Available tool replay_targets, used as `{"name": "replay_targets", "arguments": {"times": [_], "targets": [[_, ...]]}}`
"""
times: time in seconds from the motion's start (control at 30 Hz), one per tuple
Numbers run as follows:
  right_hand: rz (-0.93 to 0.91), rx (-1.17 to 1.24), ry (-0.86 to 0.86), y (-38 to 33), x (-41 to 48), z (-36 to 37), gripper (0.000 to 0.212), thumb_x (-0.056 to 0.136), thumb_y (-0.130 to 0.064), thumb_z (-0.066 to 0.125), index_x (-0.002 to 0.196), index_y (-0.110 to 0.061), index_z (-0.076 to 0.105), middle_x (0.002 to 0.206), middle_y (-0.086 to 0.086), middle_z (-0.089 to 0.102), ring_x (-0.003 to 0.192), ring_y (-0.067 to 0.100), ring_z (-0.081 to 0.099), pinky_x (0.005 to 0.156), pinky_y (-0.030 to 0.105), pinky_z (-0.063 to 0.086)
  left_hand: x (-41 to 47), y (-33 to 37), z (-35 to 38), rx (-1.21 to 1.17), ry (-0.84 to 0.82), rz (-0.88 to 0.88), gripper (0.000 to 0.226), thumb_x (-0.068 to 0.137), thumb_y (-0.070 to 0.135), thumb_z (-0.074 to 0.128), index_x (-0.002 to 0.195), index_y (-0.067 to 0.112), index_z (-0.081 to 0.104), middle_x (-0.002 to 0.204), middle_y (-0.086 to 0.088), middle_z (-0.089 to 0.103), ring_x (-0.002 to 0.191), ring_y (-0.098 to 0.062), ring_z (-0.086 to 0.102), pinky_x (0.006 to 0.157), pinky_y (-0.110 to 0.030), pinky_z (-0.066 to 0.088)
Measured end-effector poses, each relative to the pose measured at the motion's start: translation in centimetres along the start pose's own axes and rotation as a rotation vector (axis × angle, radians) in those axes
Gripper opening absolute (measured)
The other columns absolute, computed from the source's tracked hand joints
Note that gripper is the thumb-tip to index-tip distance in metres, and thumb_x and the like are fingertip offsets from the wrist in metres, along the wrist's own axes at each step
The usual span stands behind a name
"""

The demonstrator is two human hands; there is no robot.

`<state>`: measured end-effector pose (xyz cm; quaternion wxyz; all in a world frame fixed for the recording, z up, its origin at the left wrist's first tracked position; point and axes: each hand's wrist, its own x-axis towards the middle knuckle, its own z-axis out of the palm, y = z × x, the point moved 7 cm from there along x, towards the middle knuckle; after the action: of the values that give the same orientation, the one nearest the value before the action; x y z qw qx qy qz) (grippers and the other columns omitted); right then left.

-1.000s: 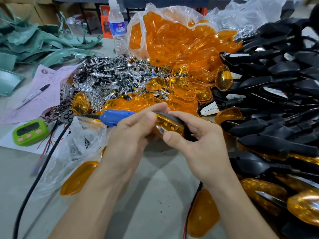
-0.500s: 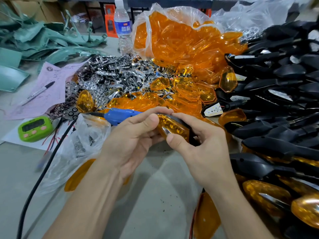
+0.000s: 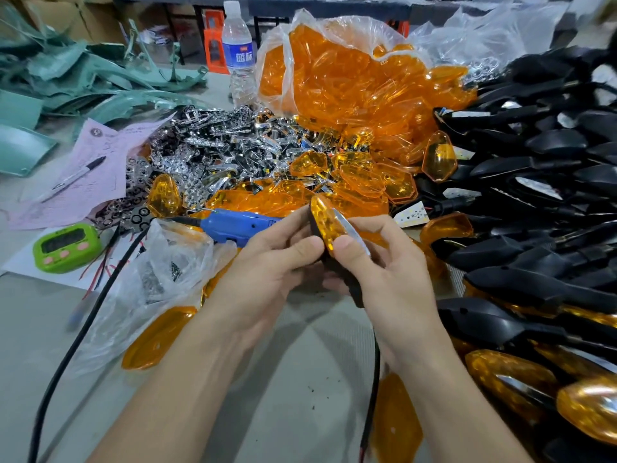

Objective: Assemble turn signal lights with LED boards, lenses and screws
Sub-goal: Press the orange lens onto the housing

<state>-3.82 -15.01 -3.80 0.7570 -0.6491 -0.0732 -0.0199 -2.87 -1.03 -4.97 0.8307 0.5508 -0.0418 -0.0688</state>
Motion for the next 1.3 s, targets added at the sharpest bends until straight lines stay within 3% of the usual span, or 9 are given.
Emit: {"name": "replay_targets", "arguments": {"times": [0.1,0.27,0.47,0.53,0.63,0.7,0.93,1.2,1.3], "targets": [[-0.112,-0.194,-0.014,-0.7,-0.1,-0.1,0.021,0.091,-0.029,0.073,0.110,-0.040,0.076,0.105,-0.011,0.079,0.100,0.013,0.075,0.081,0.035,0.064,0.0,0.1,-0.5,-0.005,0.054,0.015,0.052,0.085,0.011,0.067,0.137,0.007,0.064,0.128,-0.016,0.072,0.117,-0.032,0.069,0.093,-0.044,0.060],[-0.180,-0.237,-0.055,-1.3,-0.4,0.1,0.037,0.089,-0.020,0.079,0.115,-0.045,0.073,0.106,-0.020,0.078,0.102,0.005,0.074,0.081,0.022,0.061,-0.1,0.0,-0.9,0.020,0.067,0.036,0.049,0.080,0.008,0.067,0.129,0.008,0.069,0.118,-0.015,0.076,0.108,-0.028,0.073,0.083,-0.036,0.062],[-0.188,-0.263,-0.041,-1.4,-0.4,0.2,0.028,0.093,-0.021,0.071,0.111,-0.041,0.078,0.102,-0.010,0.079,0.098,0.014,0.075,0.085,0.044,0.064,0.0,0.0,-1.1,0.070,0.078,0.051,0.041,0.082,0.005,0.075,0.122,0.017,0.075,0.118,-0.013,0.077,0.109,-0.027,0.073,0.088,-0.040,0.062],[-0.216,-0.295,-0.009,-1.6,-0.5,0.1,0.029,0.089,-0.024,0.074,0.108,-0.046,0.076,0.101,-0.016,0.079,0.096,0.009,0.075,0.083,0.037,0.064,-0.1,0.0,-1.0,0.072,0.081,0.058,0.039,0.083,0.007,0.075,0.119,0.019,0.078,0.117,-0.012,0.077,0.108,-0.025,0.074,0.085,-0.037,0.062],[-0.272,-0.364,0.042,-2.2,-0.9,0.2,0.039,0.082,-0.031,0.078,0.102,-0.064,0.070,0.096,-0.037,0.072,0.095,-0.006,0.072,0.079,0.012,0.057,-0.1,-0.1,-0.9,0.059,0.076,0.064,0.045,0.082,0.006,0.074,0.127,0.012,0.072,0.121,-0.015,0.075,0.115,-0.030,0.071,0.095,-0.042,0.059],[-0.276,-0.404,0.042,-2.5,-1.0,0.5,0.047,0.080,-0.034,0.077,0.096,-0.077,0.063,0.091,-0.045,0.068,0.092,-0.010,0.071,0.078,0.008,0.054,-0.1,-0.1,-0.8,0.044,0.065,0.065,0.048,0.082,0.006,0.070,0.130,0.007,0.069,0.123,-0.017,0.074,0.118,-0.033,0.070,0.097,-0.042,0.058],[-0.239,-0.404,-0.018,-2.6,-0.8,0.4,0.038,0.084,-0.036,0.073,0.094,-0.073,0.066,0.094,-0.030,0.075,0.094,0.005,0.075,0.081,0.039,0.064,-0.3,0.1,-0.4,0.073,0.023,0.088,0.046,0.086,0.003,0.073,0.131,0.005,0.068,0.123,-0.018,0.074,0.117,-0.032,0.070,0.097,-0.039,0.058],[-0.244,-0.412,-0.001,-3.5,-0.7,0.4,0.047,0.076,-0.034,0.077,0.079,-0.079,0.062,0.082,-0.037,0.071,0.086,-0.002,0.074,0.070,0.022,0.063,-0.3,0.3,-0.4,0.135,0.034,0.112,0.044,0.085,0.006,0.067,0.129,0.011,0.072,0.122,-0.014,0.075,0.118,-0.031,0.070,0.098,-0.037,0.057],[-0.229,-0.475,0.037,-3.3,-0.8,0.6,0.046,0.073,-0.038,0.078,0.076,-0.080,0.060,0.076,-0.038,0.069,0.083,0.000,0.074,0.068,0.022,0.063,-0.3,0.4,-0.5,0.139,0.091,0.109,0.033,0.087,0.022,0.073,0.119,0.021,0.079,0.117,-0.012,0.077,0.115,-0.031,0.072,0.098,-0.041,0.058]]}}
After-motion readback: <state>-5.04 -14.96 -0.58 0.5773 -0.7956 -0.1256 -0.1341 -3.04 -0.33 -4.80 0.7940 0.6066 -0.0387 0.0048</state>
